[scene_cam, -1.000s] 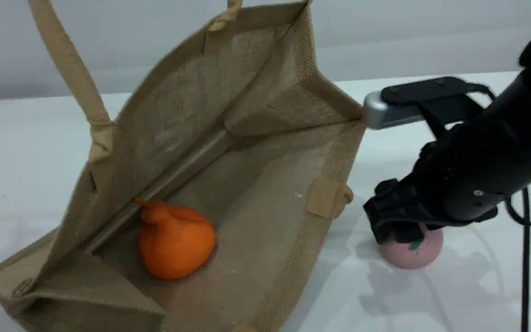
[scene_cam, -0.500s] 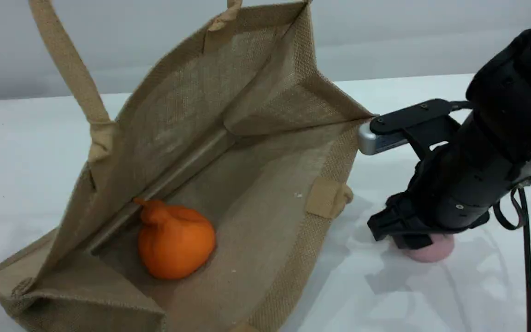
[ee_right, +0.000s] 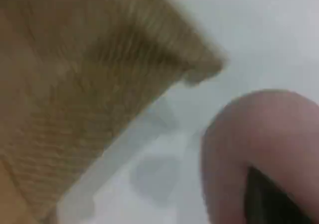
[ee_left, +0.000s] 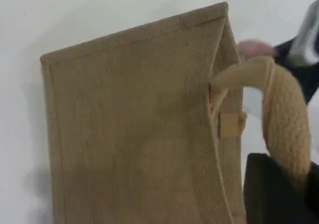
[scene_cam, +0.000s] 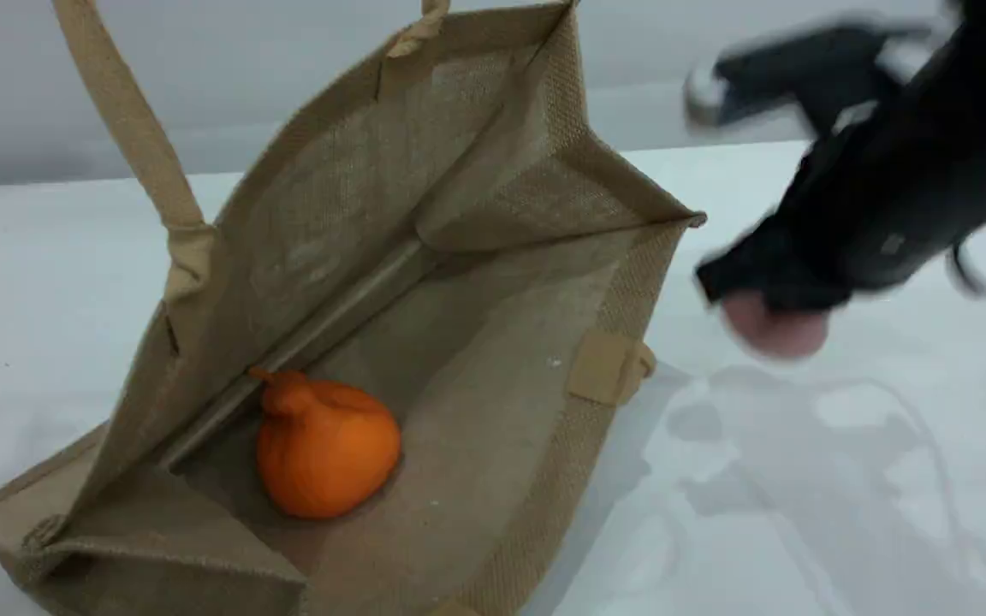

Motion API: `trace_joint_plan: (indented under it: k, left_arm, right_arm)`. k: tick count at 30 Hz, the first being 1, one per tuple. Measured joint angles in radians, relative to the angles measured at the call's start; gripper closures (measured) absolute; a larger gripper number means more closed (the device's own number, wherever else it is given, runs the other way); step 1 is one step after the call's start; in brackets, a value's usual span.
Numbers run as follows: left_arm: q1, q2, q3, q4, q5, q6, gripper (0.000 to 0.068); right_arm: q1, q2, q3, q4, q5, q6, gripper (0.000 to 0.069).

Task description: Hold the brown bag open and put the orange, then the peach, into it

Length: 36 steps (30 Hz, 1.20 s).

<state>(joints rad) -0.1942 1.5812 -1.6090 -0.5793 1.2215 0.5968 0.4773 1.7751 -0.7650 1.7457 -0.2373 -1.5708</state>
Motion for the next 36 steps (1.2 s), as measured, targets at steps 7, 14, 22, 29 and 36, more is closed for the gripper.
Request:
trace_joint_plan:
  k: [7,14,22,29,36]
  left_arm:
    - [0.0,0.0,0.0,0.001,0.0,0.0,0.0598]
    - [0.0,0.0,0.0,0.003,0.0,0.0,0.0598]
    - [0.0,0.0,0.0,0.003,-0.001,0.0,0.0598]
    - [0.0,0.0,0.0,0.003,-0.001,0.0,0.0598]
    - [0.0,0.0,0.0,0.002,-0.001,0.0,0.0598]
  right_arm:
    - [0.001,-0.273,0.109,0.0,0.044,0.0,0.0663]
    - [0.001,-0.405,0.21,-0.008,0.375,0.0,0.0663]
    - [0.001,-0.308,0.207,-0.009,0.741,0.002,0.0662]
    - [0.002,-0.171,0.116,-0.005,0.813,0.002,0.0662]
    - [0.002,0.012,-0.053,-0.002,0.872,0.0,0.0659]
